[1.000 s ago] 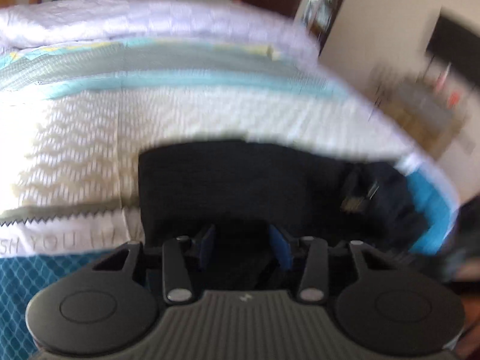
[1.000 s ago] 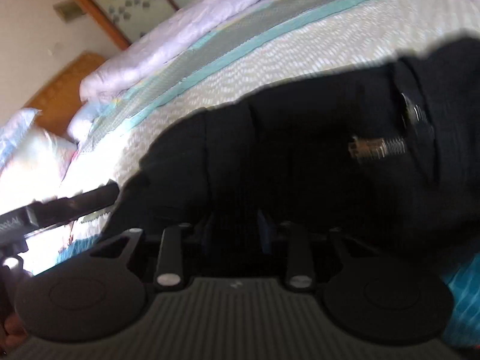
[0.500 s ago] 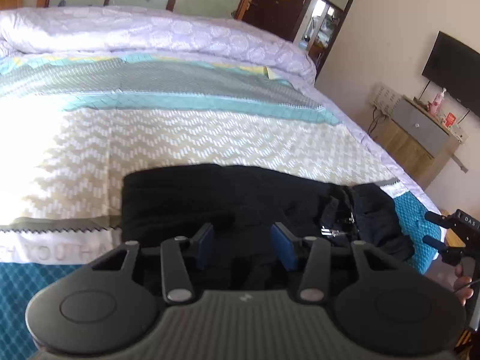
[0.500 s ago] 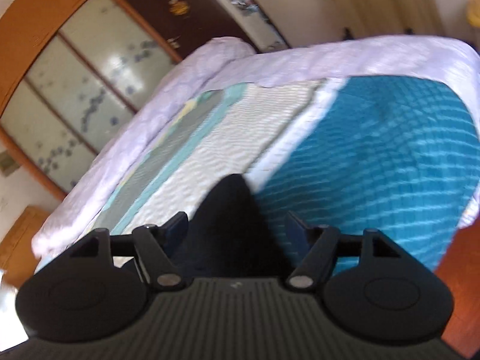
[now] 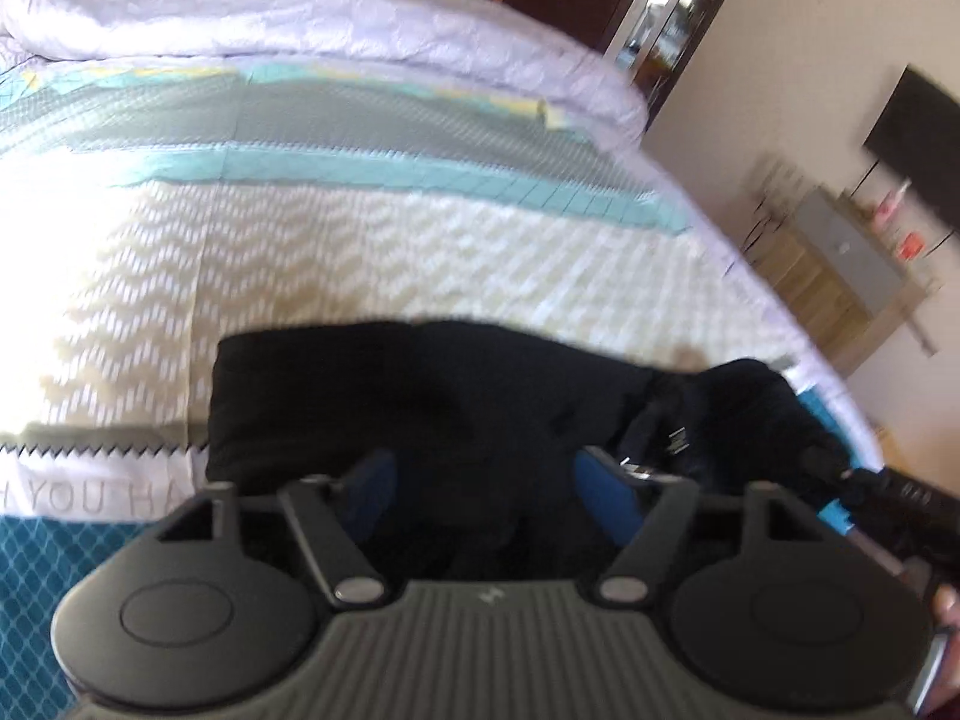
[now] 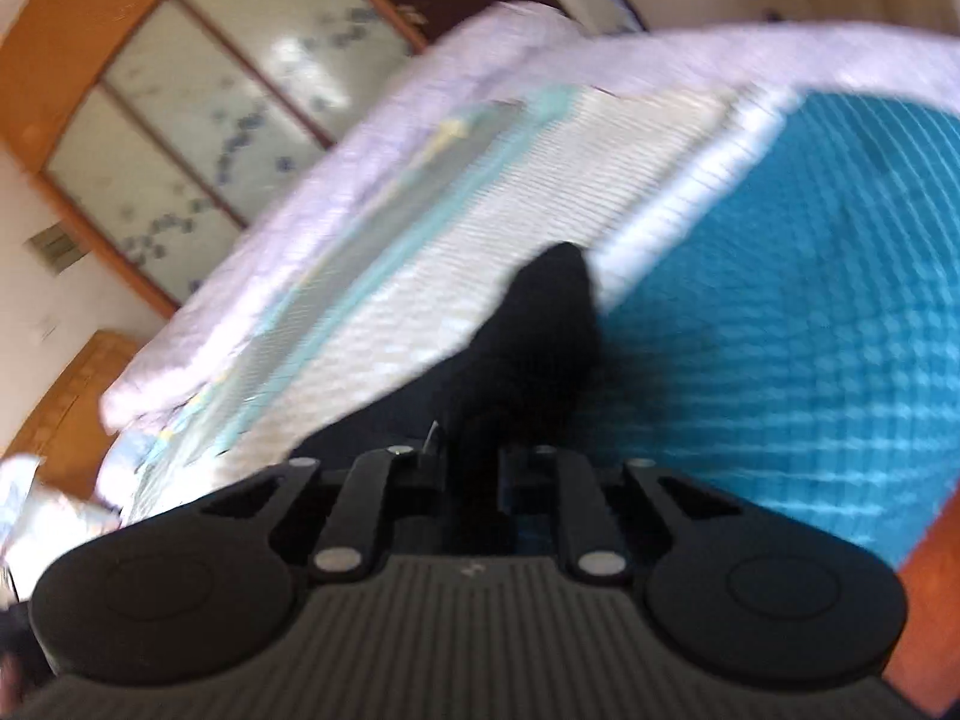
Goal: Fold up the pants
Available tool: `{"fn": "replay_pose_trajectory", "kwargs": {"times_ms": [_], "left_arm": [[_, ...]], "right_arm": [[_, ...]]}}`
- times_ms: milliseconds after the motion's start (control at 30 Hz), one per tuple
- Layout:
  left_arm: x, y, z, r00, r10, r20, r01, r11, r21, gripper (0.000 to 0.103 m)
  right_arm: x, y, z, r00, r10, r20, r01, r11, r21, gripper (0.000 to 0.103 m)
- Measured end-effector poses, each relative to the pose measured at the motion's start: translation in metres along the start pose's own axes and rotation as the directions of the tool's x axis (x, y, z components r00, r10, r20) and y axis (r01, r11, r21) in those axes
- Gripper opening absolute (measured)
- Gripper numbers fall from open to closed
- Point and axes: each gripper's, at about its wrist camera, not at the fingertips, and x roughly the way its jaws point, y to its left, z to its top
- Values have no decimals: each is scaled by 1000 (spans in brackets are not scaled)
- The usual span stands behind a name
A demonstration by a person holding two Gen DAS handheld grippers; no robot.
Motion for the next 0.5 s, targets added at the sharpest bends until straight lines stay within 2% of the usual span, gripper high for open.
{"fn": "replay_pose_trajectory", "kwargs": {"times_ms": [100,200,267,333,400,433,500], "left_arm": [[-15,3,16,996,-59,62,61,998,-32,83],[-32,22,23,991,-75,111,86,991,-98,87],[-43,40,21,988,-74,136,94,985,-144,89],[-51,60,15,988,-54,145,82,978,-194,90],[-51,87,2,992,26,121,7,965,-262,90],[-47,100,-4,995,23,94,5,957,-292,90],[-36,122,-17,999,33,27,-21,932,-363,89]], "right_arm": [[10,57,-6,995,97,-7,-97,990,-100,17],[26,117,-19,978,202,-46,-207,963,-175,17],[38,158,-32,956,273,-103,-290,927,-238,17],[53,200,-57,932,312,-185,-358,874,-329,17],[69,228,-88,911,311,-270,-400,826,-398,17],[78,237,-105,905,292,-310,-408,805,-431,17],[108,244,-139,873,226,-431,-432,770,-470,19]]}}
